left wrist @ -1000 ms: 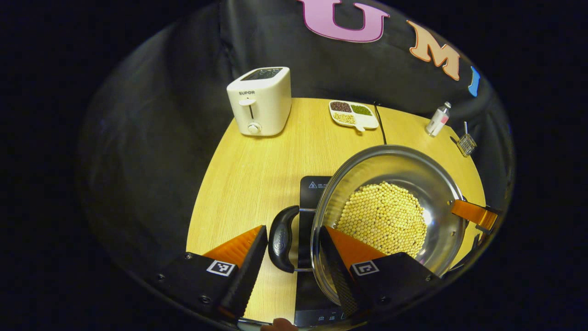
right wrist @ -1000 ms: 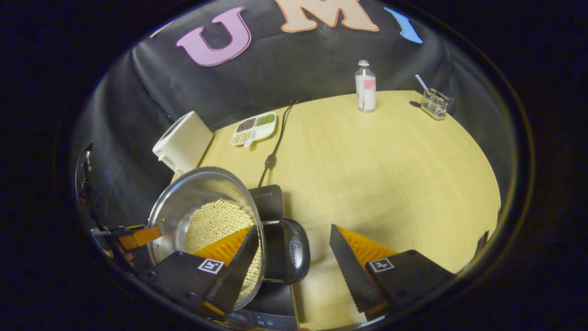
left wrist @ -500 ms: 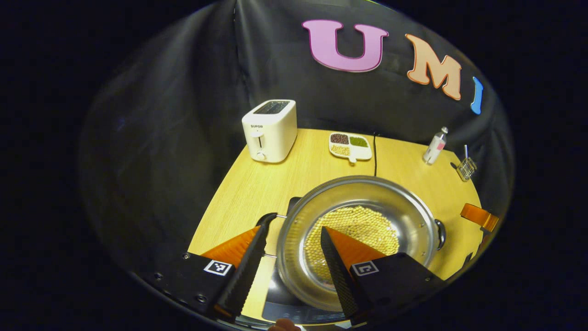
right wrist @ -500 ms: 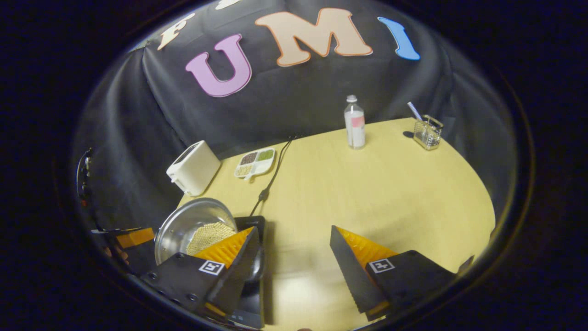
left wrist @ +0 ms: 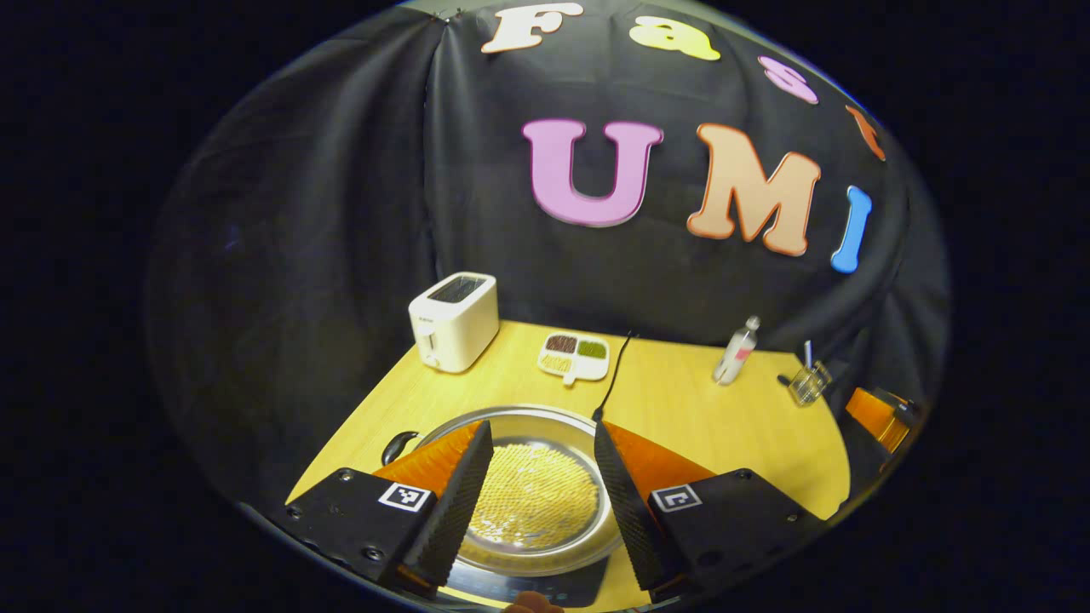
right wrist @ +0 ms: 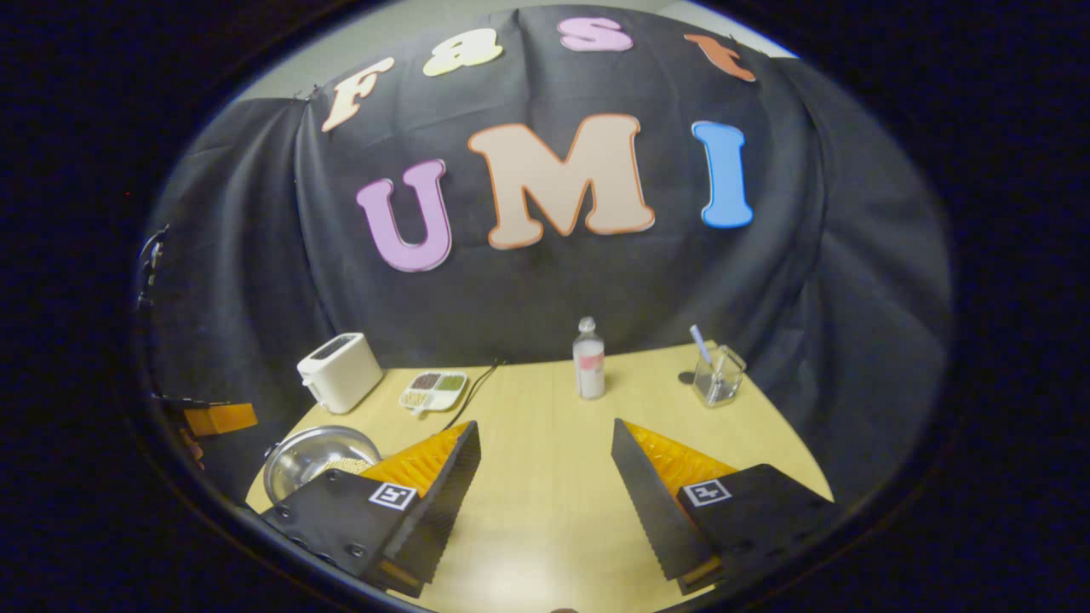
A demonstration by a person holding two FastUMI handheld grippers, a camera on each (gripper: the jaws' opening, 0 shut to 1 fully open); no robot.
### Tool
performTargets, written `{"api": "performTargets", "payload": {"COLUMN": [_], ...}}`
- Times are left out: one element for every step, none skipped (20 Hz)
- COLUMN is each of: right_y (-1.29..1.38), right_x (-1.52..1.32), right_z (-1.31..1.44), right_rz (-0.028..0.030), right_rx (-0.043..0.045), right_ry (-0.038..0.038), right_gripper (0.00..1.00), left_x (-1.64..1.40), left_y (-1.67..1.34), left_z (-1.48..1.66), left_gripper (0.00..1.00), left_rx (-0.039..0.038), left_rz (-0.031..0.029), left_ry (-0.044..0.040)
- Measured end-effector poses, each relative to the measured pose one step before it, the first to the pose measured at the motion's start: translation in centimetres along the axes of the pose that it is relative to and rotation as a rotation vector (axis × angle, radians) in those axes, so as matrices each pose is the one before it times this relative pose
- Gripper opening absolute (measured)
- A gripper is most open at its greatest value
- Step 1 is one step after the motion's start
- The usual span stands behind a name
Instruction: First push the handle of the pot to place it horizontally, then grasp the pot with both hands and set it on the induction cooktop.
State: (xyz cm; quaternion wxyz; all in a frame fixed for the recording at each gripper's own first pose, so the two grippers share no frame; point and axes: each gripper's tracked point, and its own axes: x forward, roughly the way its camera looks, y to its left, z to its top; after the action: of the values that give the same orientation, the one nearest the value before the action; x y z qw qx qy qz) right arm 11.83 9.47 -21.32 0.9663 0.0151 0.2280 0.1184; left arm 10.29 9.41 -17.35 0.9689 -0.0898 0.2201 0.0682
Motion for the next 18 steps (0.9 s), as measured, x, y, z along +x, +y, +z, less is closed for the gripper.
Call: {"api": "performTargets", "payload": {"right_y": [-0.419,-0.427,-0.442,-0.324,-0.355,-0.241,-0.271,-0.177,-0.054,-0.211,-0.226,-0.028,0.099,0.142,0.026,0.054,-0.139,0.016], "right_x": [-0.745,-0.627,-0.589,-0.504,-0.559,-0.479,-0.299,-0.380,-0.347,-0.306,-0.164,-0.213,-0.518,-0.213,-0.358,-0.142,-0.142,0.028], "right_z": [1.503,1.702,1.724,1.793,1.870,1.826,1.702,1.310,1.273,1.369,0.843,0.795,0.613,0.375,0.337,0.122,-0.076,-0.001], "right_rz": [0.00681,0.00602,0.00284,0.00310,0.00163,0.00248,-0.00127,-0.00014,-0.00061,-0.00212,-0.00381,-0.00390,-0.00263,-0.00216,-0.00144,-0.00162,-0.00050,0.00169], "right_rx": [-0.01020,-0.01159,-0.00735,-0.00318,0.00213,0.00272,0.00254,0.00255,0.00080,-0.00210,-0.00344,-0.00240,-0.00181,-0.00314,-0.00530,-0.00487,-0.00594,-0.00500], "right_ry": [-0.03449,-0.03790,-0.04037,-0.04149,-0.04023,-0.03998,-0.03449,-0.03502,-0.03052,-0.03035,-0.02698,-0.01967,-0.01467,-0.01206,-0.00703,-0.00398,-0.00197,-0.00034], "right_gripper": [0.98,0.94,0.94,0.94,0.97,0.94,0.93,0.93,0.93,0.93,0.93,0.93,0.93,0.93,0.93,0.93,0.93,0.93], "left_x": [-0.761,-0.704,-0.918,-0.492,-0.451,-0.629,-0.415,-0.383,-0.291,-0.487,-0.233,-0.167,-0.194,-0.384,-0.102,-0.130,-0.036,0.097], "left_y": [-1.040,-0.958,-0.987,-0.894,-0.886,-0.741,-0.740,-0.755,-0.429,-0.509,-0.518,-0.627,-0.584,-0.580,-0.452,-0.695,-0.386,-0.283], "left_z": [1.515,1.446,1.762,1.606,1.460,1.118,1.440,1.346,1.207,1.601,1.195,0.896,0.521,-0.027,-0.043,-0.138,0.008,-0.004], "left_gripper": [0.84,0.79,0.79,0.79,0.79,0.79,0.75,0.75,0.78,0.75,0.75,0.75,0.78,0.82,0.78,0.76,0.79,0.84], "left_rx": [0.00104,0.00529,0.01028,0.00994,0.01016,0.00998,0.01087,0.01267,0.01589,0.02163,0.01536,0.01099,0.00565,-0.00101,-0.00349,-0.00330,-0.00151,-0.00060], "left_rz": [0.00276,0.00247,-0.00193,-0.00455,-0.00518,-0.00309,-0.00338,-0.00314,-0.00165,-0.00591,-0.00640,-0.00890,-0.00945,-0.01170,-0.00807,-0.01049,-0.00413,-0.00608], "left_ry": [-0.04408,-0.04424,-0.05101,-0.04459,-0.04097,-0.03223,-0.03603,-0.04155,-0.03724,-0.04997,-0.03685,-0.03248,-0.01742,-0.01125,-0.00603,-0.00257,-0.00146,0.00170]}}
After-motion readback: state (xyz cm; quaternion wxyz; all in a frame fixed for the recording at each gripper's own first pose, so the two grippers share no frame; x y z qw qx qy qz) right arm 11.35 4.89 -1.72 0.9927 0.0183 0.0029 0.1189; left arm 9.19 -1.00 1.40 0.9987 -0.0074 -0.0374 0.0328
